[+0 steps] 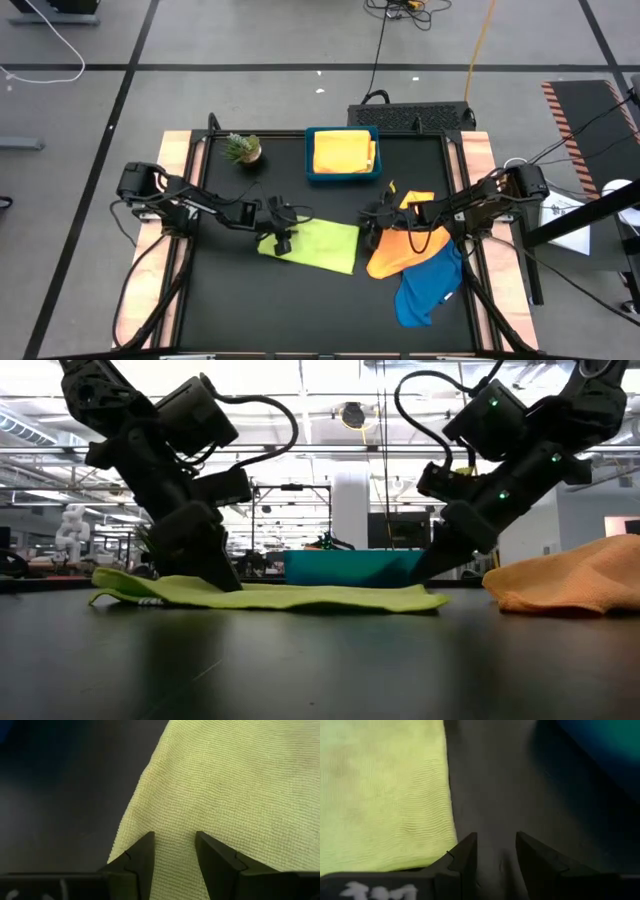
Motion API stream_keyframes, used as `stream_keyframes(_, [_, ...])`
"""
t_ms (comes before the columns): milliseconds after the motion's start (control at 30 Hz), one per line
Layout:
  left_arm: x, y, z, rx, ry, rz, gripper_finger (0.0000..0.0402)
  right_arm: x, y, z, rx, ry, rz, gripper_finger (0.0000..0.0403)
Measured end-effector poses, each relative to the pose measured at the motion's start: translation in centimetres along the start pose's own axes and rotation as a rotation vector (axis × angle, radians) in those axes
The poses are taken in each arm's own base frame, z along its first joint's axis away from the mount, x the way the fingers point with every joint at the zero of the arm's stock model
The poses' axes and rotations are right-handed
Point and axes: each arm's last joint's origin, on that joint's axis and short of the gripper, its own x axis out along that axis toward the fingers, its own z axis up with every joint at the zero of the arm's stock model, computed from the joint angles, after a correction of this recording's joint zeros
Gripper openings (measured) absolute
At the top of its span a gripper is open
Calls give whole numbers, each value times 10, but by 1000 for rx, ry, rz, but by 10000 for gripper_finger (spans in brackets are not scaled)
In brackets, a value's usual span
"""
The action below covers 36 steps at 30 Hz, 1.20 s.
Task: Fold microfiber towels
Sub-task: Fold the green microfiber cloth
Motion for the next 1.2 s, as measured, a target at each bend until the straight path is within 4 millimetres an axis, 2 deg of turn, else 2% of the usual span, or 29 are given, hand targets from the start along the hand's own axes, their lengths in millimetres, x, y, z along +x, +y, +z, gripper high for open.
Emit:
stream_keyframes(267, [-3, 5, 4, 37, -35, 96, 145, -3, 9, 4, -1, -53, 47, 125])
stream_keyframes(500, [-24, -6, 17, 30, -139, -14, 145, -3, 11, 3, -4, -50, 51, 125])
stream_keyframes(700, [-35, -23, 17, 42, -166, -114, 145, -3, 11, 3, -2, -54, 50, 125])
stream_keyframes(967, [-23, -34, 0, 12, -37, -125, 145, -2, 8, 4, 45, -67, 18, 125])
stream_keyframes(1200, [-21, -23, -12, -27, 90, -14, 145, -5, 16, 1, 23, -58, 43, 125])
